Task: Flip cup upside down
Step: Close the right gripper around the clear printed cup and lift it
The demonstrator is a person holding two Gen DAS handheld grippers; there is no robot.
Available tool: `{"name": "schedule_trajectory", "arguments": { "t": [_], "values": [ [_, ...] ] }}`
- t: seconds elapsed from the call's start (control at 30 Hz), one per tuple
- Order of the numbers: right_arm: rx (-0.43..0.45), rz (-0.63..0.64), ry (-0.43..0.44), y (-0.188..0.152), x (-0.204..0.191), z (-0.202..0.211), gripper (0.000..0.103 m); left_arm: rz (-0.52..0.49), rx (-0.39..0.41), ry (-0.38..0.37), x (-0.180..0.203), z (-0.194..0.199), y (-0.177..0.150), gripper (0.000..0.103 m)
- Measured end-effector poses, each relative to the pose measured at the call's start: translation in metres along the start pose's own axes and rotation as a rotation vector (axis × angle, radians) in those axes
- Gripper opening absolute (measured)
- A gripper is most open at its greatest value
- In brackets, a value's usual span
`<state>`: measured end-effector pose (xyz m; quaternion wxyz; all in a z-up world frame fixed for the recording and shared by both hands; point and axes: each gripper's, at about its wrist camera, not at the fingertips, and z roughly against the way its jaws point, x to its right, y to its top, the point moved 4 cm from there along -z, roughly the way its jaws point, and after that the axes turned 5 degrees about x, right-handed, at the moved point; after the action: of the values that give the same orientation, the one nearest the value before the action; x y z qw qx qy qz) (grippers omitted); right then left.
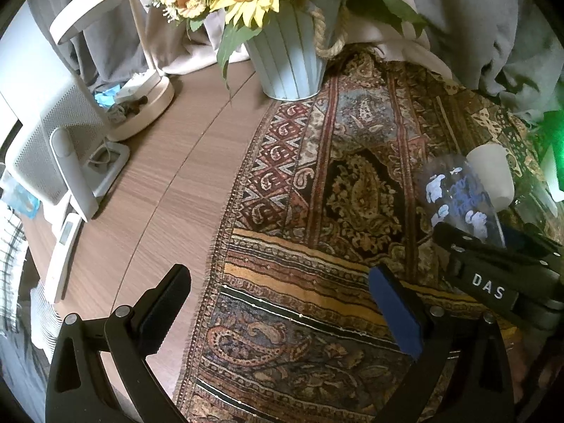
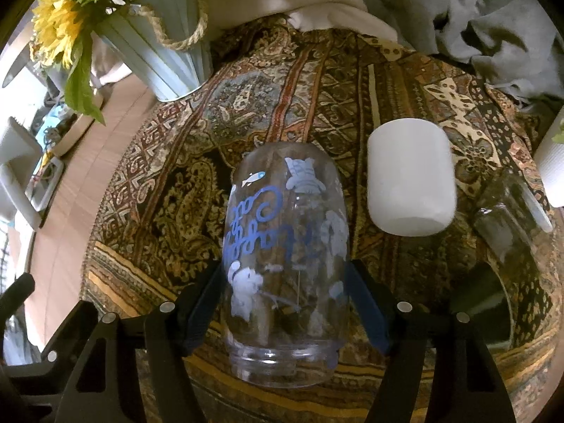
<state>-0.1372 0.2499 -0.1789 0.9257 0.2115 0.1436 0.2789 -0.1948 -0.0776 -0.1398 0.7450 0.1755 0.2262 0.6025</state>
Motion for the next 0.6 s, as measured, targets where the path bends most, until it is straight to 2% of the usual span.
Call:
{"name": "schedule_trajectory", "arguments": {
  "t": [0.23,0.6],
  "values": [
    [0.035,-0.029,-0.015,-0.007,0.011,0.027,0.07,-0.013,0.021,-0.02,0.005,0.016,-0.001,0.103],
    [0.079,-0.101,-0.036,-0.038,0.033,0.077,0.07,-0.071,0.046,-0.083,0.022,0.044,-0.012,0.103]
  ]
}}
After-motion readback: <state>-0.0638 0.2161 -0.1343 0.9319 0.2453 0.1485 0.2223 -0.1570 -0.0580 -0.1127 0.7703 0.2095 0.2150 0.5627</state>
